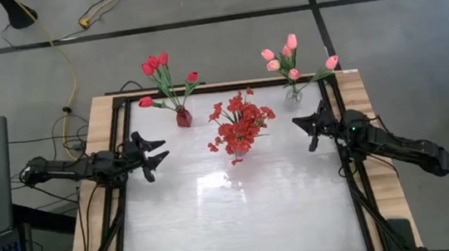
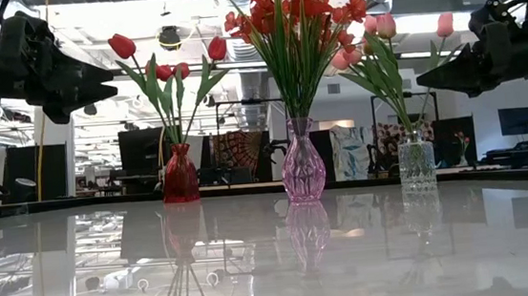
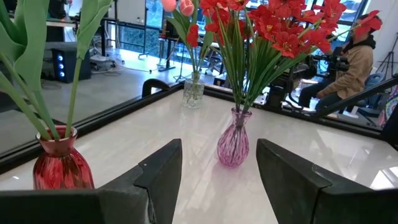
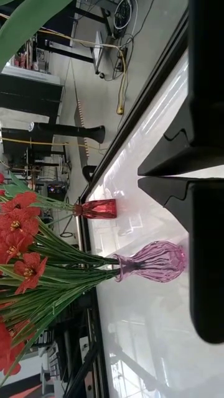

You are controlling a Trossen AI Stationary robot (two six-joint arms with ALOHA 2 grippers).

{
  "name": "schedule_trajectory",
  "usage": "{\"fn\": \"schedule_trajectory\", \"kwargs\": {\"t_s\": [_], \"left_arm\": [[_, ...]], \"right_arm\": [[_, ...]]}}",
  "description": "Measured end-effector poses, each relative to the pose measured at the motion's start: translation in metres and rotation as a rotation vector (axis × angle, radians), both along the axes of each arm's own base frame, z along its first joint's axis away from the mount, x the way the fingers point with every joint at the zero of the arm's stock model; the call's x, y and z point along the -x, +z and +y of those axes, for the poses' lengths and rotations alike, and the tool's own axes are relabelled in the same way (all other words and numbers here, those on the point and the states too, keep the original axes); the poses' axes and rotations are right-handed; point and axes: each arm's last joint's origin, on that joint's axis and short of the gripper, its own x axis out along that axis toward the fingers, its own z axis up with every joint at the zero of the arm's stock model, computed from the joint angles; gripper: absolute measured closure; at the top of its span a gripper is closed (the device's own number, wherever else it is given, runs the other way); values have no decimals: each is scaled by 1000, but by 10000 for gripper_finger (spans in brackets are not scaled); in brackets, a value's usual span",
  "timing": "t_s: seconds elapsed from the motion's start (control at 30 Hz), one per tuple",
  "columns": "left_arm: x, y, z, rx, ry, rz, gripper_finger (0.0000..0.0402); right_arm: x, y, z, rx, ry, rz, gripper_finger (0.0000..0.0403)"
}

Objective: Sort flowers into vase by color
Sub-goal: Return to Home Position

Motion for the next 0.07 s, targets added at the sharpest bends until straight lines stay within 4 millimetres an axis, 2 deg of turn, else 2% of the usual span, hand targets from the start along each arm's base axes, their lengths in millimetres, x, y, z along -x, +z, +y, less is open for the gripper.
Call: {"fn": "schedule_trajectory", "kwargs": {"t_s": [0.07], "left_arm": [[0, 0, 0, 0, 0, 0, 207]], "right_arm": [[0, 0, 0, 0, 0, 0, 360]]}}
